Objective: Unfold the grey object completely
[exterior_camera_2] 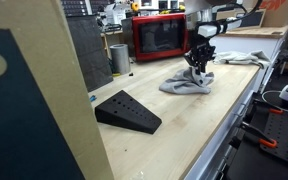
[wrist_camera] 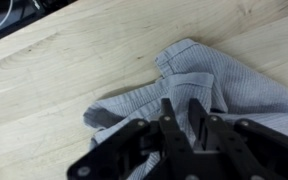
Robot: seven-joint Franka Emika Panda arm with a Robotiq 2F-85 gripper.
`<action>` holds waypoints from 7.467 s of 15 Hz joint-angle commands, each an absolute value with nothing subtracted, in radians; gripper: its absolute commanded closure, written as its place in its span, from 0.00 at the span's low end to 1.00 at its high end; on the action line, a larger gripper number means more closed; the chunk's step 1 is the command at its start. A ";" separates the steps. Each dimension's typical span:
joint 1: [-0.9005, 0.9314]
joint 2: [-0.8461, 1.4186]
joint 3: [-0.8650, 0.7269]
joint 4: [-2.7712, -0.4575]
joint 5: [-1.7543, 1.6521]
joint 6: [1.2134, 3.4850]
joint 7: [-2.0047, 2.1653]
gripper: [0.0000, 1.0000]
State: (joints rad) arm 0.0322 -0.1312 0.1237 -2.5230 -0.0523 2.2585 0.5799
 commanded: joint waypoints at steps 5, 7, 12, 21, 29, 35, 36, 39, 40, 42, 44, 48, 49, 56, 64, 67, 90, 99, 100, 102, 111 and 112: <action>0.053 -0.131 0.131 -2.525 -0.034 2.304 0.596 1.00; 0.060 -0.130 0.133 -2.522 -0.028 2.296 0.593 0.73; 0.069 -0.122 0.141 -2.526 -0.036 2.301 0.599 0.37; 0.072 -0.094 0.138 -2.531 -0.054 2.336 0.590 0.90; 0.066 -0.208 0.139 -2.491 -0.065 2.283 0.597 0.99; 0.015 -0.249 0.150 -2.427 -0.160 2.281 0.597 0.99; 0.006 -0.244 0.151 -2.414 -0.187 2.285 0.597 0.99; -0.022 -0.219 0.149 -2.376 -0.272 2.299 0.605 0.99; -0.031 -0.210 0.148 -2.362 -0.301 2.305 0.609 0.99; -0.052 -0.188 0.147 -2.328 -0.374 2.318 0.629 0.99; -0.067 -0.166 0.144 -2.289 -0.447 2.329 0.671 0.99; -0.070 -0.133 0.125 -2.224 -0.530 2.324 0.740 0.99; -0.070 -0.128 0.121 -2.214 -0.548 2.326 0.763 0.97; -0.037 -0.174 0.117 -2.224 -0.518 2.333 0.804 0.40; -0.017 -0.278 0.115 -2.288 -0.320 2.276 0.809 0.00; -0.043 -0.312 0.094 -2.362 -0.292 2.286 0.797 0.00; -0.161 -0.039 -0.017 -2.391 -0.554 2.376 1.037 0.00; -0.121 0.126 -0.081 -2.299 -0.512 2.478 1.122 0.00; -0.115 0.141 -0.090 -2.292 -0.505 2.485 1.122 0.00; -0.101 0.170 -0.106 -2.276 -0.498 2.496 1.123 0.00; -0.044 0.256 -0.181 -2.252 -0.502 2.529 1.151 0.10; -0.040 0.261 -0.190 -2.258 -0.504 2.531 1.154 0.26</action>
